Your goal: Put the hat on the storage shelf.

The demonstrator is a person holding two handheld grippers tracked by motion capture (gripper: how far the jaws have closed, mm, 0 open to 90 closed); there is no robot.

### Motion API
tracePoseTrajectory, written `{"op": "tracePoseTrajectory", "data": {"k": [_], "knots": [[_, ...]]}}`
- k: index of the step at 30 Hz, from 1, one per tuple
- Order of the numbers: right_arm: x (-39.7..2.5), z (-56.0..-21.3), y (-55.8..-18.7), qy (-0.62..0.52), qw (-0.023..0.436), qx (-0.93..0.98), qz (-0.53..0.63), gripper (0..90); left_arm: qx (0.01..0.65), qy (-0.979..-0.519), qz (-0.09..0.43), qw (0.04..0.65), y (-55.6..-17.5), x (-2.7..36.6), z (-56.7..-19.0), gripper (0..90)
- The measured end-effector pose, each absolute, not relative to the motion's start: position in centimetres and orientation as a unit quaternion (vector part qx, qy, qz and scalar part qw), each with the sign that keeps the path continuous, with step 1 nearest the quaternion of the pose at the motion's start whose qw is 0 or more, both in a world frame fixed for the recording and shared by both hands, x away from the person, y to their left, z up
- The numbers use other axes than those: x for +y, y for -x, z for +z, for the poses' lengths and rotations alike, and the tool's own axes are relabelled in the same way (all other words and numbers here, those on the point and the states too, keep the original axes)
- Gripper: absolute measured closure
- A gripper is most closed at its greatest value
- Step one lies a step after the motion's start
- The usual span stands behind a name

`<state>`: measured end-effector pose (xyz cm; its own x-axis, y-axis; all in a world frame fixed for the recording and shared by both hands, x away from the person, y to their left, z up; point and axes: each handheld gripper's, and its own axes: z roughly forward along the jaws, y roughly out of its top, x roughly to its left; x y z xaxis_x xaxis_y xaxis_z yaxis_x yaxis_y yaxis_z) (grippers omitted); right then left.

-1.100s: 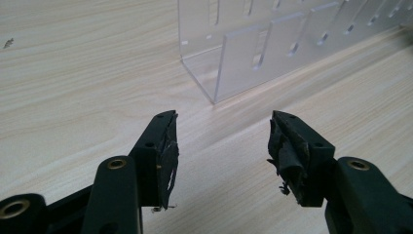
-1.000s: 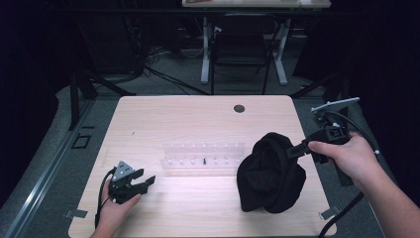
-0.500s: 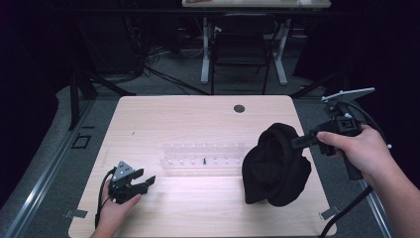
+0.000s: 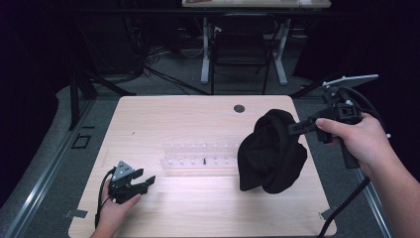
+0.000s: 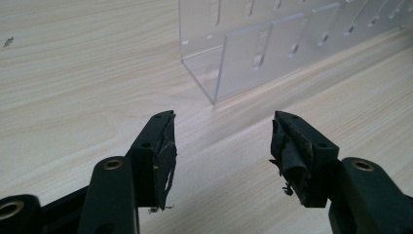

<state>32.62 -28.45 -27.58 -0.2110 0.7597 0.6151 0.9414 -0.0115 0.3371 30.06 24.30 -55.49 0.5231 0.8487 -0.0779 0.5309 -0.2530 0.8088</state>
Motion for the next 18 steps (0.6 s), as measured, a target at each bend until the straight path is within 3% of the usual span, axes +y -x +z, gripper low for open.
{"op": "tracePoseTrajectory", "data": {"k": [18], "knots": [[-26.7,-27.2,-34.6,0.603,0.129,-0.693,-0.373,88.3,0.45,-0.767,0.191,0.415,-30.1,24.3,-55.5,42.8]]}}
